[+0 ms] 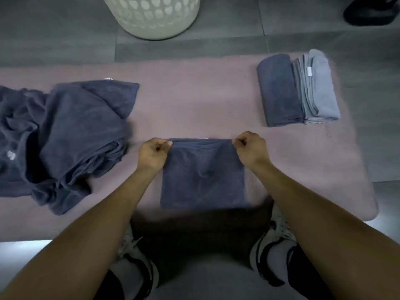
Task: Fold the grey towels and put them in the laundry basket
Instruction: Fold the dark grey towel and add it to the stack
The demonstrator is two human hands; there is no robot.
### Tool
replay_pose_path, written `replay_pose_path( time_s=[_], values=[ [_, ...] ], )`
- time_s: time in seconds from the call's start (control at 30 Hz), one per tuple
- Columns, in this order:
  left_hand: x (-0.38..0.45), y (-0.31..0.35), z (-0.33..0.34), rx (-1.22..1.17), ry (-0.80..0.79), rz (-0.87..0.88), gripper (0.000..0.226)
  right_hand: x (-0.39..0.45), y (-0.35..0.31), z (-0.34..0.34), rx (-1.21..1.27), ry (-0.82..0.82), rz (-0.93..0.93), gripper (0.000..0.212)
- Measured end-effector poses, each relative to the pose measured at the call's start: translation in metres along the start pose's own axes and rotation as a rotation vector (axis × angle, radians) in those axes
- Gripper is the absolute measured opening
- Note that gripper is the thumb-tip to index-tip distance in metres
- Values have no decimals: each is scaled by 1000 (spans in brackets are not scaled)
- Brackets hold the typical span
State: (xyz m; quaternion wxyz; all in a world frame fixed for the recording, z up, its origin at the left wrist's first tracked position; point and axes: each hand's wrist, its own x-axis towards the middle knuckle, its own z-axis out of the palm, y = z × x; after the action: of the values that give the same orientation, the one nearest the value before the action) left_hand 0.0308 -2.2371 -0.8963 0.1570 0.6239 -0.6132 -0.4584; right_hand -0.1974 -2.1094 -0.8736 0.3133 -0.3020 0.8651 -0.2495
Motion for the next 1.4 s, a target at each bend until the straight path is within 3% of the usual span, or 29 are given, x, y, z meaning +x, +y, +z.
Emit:
replay_pose_path(
  time_s=[0.27,0.43,0.57,0.63,0.67,0.73,0.83,0.9,1.0,1.07,1.17,1.23,1.33,1.4],
  values=[
    [32,-21,20,26,8,-99,14,42,19,21,-120,-56,0,11],
    [17,-19,23,-9,-26,-82,18,46,19,18,-136,-148,-19,29],
    [14,-14,26,81,113,-71,11,43,22,17,-213,-117,-48,18],
    [11,-12,29,88,150,-114,7,39,17,20,-412,-111,-135,20],
    [8,-11,31,131,170,-76,13,37,14,22,-525,-95,-212,23],
    [0,-8,32,308,160,159,33,34,13,21,-662,-60,-394,27],
    [-5,-8,31,619,47,475,38,35,16,16,-757,-122,-525,29],
    [-1,-13,30,692,12,469,33,37,16,12,-788,-143,-470,27],
    [10,-11,27,527,86,229,20,37,9,13,-845,-121,-383,28],
    [8,-8,23,470,117,156,15,29,4,18,-884,-80,-432,36],
    [-19,-15,22,609,85,397,25,6,9,27,-886,-74,-549,56],
    [-52,-29,34,685,14,558,36,-18,19,38,-851,-176,-558,68],
    [-92,-59,63,776,-137,543,57,-57,46,64,-841,-309,-624,66],
    [-95,-79,67,880,-146,525,63,-67,66,71,-857,-318,-603,65]
  ],
)
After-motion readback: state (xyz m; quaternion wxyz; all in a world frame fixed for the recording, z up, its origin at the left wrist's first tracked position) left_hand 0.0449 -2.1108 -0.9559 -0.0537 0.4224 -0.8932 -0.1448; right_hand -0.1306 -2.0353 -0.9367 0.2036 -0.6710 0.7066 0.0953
